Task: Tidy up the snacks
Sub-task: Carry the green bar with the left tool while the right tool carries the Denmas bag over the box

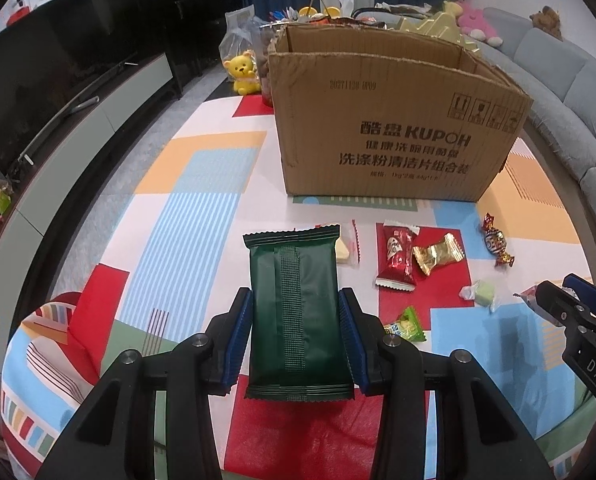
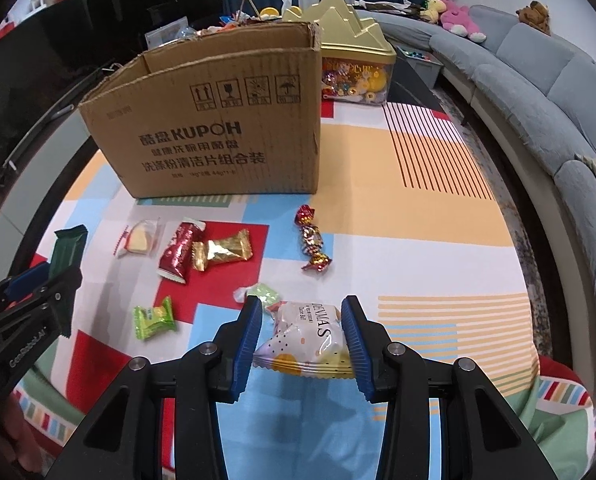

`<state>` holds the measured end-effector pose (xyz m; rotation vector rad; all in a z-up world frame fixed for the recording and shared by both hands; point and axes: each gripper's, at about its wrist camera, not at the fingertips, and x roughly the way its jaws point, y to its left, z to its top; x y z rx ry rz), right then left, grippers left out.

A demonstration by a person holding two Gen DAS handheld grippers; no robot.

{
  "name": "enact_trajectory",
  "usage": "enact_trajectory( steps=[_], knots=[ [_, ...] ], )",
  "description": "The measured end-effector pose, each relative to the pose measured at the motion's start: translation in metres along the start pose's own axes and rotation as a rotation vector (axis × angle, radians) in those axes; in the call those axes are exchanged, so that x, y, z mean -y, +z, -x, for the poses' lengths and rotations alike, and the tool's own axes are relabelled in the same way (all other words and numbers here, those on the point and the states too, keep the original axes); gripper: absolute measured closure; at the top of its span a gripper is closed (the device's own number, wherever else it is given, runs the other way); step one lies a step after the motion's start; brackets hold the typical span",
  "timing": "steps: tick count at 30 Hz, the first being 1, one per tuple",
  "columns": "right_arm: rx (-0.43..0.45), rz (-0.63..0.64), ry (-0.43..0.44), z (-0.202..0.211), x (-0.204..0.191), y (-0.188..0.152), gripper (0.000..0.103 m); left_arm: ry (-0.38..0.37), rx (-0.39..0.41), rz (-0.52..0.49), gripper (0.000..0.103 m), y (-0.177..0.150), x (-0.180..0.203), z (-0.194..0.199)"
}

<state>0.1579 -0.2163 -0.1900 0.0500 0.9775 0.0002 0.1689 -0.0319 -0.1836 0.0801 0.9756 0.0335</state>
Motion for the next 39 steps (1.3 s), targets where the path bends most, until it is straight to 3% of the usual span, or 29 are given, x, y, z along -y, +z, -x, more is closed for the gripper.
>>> enact_trajectory(
  steps=[39],
  knots=[
    [0.188, 0.031, 0.069, 0.068, -0.023, 0.065, 0.061, -0.016, 0.127, 0.001, 0.061, 0.063, -0.002, 0.049]
  ],
)
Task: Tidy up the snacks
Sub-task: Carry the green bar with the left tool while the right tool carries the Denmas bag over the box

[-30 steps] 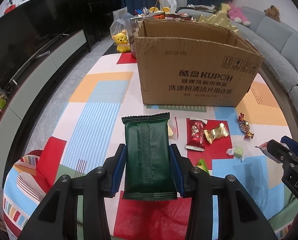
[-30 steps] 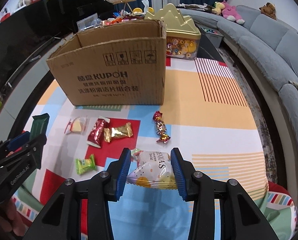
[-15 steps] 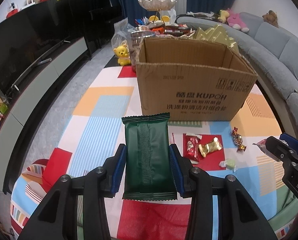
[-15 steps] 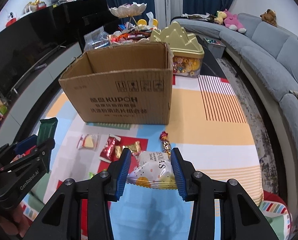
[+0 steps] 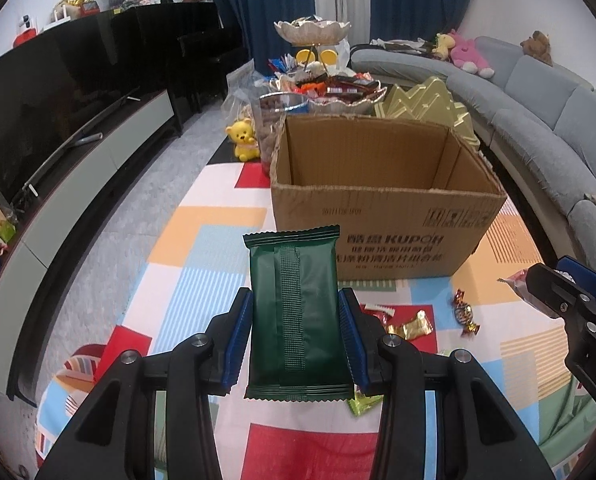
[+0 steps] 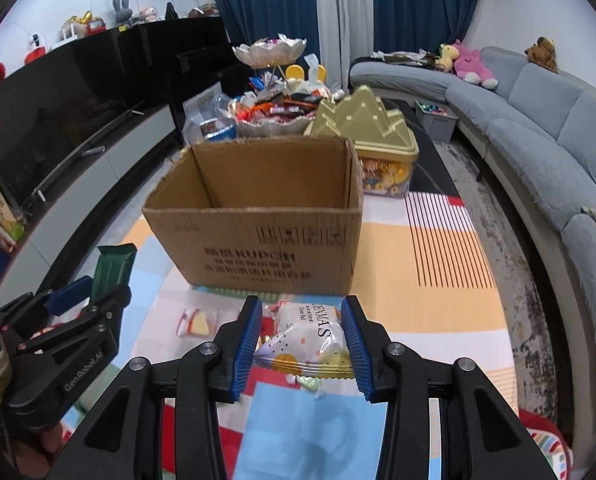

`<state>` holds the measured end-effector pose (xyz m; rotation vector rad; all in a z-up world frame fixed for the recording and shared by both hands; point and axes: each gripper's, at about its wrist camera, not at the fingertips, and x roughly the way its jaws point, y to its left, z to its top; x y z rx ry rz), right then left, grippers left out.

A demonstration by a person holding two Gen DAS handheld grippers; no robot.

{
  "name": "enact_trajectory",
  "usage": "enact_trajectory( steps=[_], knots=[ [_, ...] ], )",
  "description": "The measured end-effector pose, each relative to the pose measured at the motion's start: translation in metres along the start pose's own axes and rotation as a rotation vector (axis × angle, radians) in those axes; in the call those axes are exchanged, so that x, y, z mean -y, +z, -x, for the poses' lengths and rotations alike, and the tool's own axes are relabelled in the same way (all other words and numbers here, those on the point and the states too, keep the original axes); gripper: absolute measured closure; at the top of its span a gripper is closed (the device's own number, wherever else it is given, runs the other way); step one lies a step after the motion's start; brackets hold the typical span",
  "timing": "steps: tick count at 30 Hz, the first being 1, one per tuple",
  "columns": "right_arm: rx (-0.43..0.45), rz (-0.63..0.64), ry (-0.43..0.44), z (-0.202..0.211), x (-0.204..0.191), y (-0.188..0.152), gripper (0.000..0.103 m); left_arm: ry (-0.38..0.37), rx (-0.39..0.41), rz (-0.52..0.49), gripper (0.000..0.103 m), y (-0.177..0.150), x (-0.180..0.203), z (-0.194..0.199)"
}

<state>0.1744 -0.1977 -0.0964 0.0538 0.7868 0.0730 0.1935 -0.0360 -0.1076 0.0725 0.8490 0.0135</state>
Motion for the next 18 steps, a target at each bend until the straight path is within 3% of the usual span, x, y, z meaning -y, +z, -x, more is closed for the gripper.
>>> enact_trajectory(
  steps=[18],
  knots=[
    [0.045, 0.018, 0.017, 0.000, -0.007, 0.050, 0.061, -0.028, 0.025, -0.014, 0.061, 0.049, 0.006, 0.004]
  ],
)
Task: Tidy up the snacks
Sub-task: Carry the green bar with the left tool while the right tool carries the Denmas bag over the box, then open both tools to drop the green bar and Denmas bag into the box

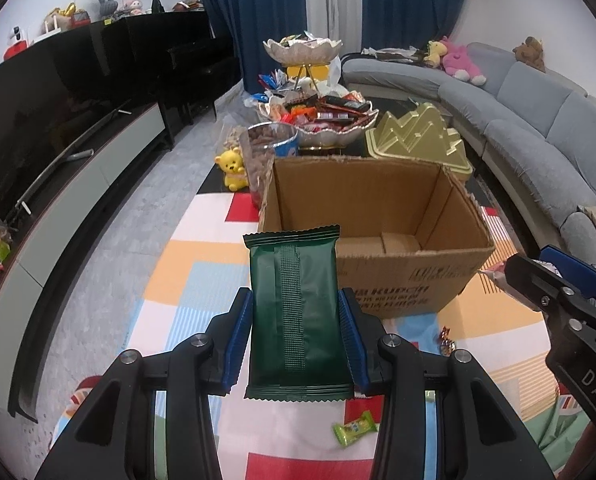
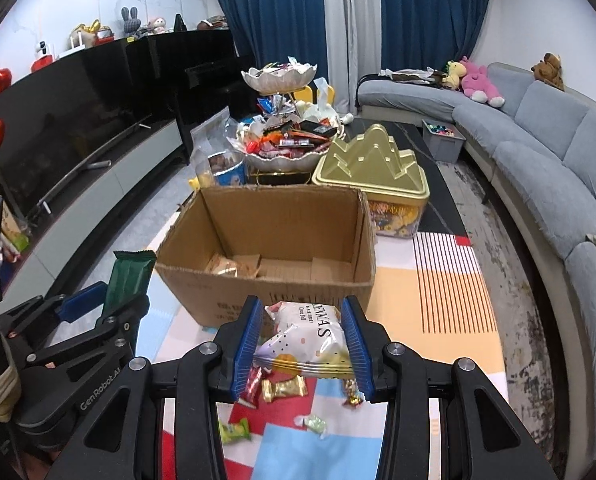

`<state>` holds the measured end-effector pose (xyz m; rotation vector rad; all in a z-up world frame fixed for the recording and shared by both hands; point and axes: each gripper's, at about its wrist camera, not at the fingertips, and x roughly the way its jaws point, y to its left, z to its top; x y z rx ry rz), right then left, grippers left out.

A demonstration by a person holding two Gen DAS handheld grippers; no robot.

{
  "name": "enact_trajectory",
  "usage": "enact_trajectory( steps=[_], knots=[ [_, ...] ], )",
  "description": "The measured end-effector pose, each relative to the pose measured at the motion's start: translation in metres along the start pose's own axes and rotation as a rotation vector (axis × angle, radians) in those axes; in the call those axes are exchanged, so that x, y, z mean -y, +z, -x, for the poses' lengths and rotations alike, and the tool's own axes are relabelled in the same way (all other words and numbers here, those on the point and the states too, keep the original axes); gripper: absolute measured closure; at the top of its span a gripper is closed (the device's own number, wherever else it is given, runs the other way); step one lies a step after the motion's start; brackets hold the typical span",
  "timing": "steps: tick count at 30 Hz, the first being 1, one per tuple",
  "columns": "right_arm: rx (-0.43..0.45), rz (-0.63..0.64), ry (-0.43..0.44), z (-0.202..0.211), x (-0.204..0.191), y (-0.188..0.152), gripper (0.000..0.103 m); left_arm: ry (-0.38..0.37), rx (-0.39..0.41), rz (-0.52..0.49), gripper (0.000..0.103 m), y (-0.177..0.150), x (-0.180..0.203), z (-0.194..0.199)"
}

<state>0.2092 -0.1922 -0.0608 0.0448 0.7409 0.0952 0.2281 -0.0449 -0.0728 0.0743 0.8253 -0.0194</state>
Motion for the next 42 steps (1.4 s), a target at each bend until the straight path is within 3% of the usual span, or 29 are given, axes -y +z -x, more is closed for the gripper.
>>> enact_trajectory(
  steps=[29, 42],
  knots=[
    [0.040, 0.028, -0.015, -0.035, 0.002, 0.075, 0.061, -0.043, 0.035, -0.036, 0.061, 0.083, 0.005, -0.027],
    [0.005, 0.029, -0.023, -0.067, 0.004, 0.088, 0.061, -0.042, -0.001, -0.031, 0.061, 0.094, 0.005, -0.060]
  ],
)
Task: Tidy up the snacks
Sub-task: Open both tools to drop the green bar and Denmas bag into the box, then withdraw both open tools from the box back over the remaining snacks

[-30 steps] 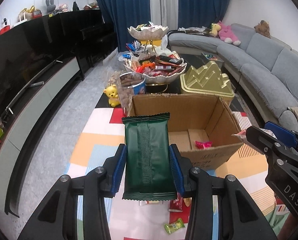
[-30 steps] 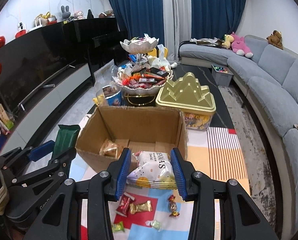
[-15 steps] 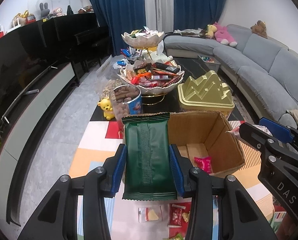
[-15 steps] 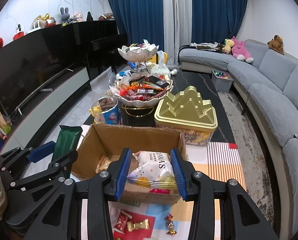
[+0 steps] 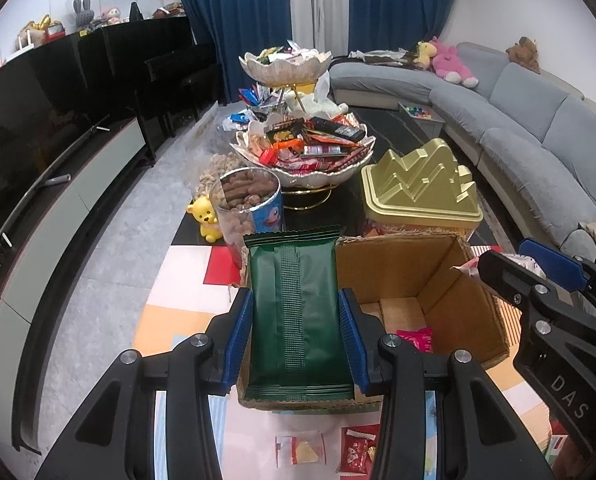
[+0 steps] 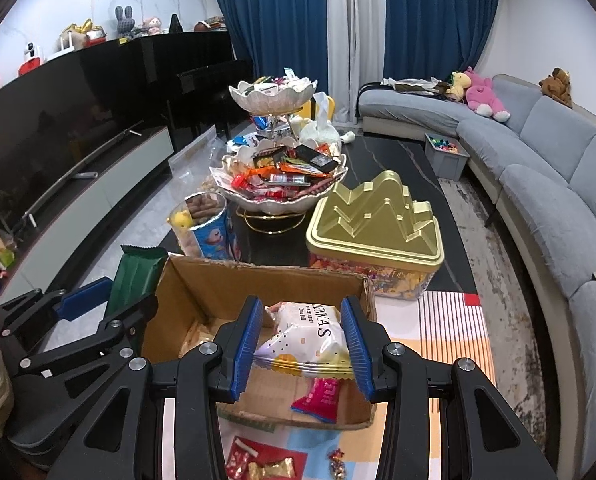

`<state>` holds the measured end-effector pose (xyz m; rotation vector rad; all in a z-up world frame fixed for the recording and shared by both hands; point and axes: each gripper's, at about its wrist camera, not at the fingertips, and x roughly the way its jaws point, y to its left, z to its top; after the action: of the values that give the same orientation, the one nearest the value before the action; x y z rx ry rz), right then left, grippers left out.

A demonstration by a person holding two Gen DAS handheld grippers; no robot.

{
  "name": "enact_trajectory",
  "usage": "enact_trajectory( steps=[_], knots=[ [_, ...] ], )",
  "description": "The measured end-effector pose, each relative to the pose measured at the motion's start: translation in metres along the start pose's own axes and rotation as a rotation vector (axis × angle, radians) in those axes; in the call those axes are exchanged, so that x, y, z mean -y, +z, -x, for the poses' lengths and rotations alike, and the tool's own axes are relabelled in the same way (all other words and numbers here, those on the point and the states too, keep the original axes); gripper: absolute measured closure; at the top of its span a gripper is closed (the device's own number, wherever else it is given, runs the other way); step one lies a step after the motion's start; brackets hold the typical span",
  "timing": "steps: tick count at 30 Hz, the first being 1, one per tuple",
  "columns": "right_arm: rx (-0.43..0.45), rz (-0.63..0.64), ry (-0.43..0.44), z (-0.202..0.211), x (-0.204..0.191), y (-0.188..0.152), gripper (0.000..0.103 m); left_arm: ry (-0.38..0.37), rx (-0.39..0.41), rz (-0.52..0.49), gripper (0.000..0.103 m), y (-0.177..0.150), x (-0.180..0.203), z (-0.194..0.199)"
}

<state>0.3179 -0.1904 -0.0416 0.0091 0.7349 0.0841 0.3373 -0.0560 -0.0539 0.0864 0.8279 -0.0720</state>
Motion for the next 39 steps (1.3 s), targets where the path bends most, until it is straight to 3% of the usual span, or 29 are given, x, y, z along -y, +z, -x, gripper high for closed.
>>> enact_trajectory(
  steps=[15, 17, 19, 22, 39],
  knots=[
    [-0.054, -0.010, 0.011, -0.020, 0.000, 0.002, 0.060, -0.021, -0.045, 0.018, 0.059, 0.000, -0.001, -0.019],
    [-0.050, -0.015, 0.025, -0.019, 0.001, 0.003, 0.059, -0.023, -0.045, 0.019, 0.052, 0.000, -0.001, -0.018],
    [-0.039, -0.019, 0.014, -0.017, 0.001, 0.003, 0.039, -0.004, -0.036, 0.019, 0.043, 0.001, -0.002, -0.017],
    [-0.020, -0.035, 0.008, -0.013, 0.005, 0.005, 0.025, 0.002, -0.029, 0.030, 0.032, 0.000, -0.005, -0.014],
    [0.015, -0.044, -0.043, 0.015, 0.008, 0.007, 0.025, 0.033, 0.007, 0.073, 0.011, 0.001, -0.018, 0.015]
  ],
)
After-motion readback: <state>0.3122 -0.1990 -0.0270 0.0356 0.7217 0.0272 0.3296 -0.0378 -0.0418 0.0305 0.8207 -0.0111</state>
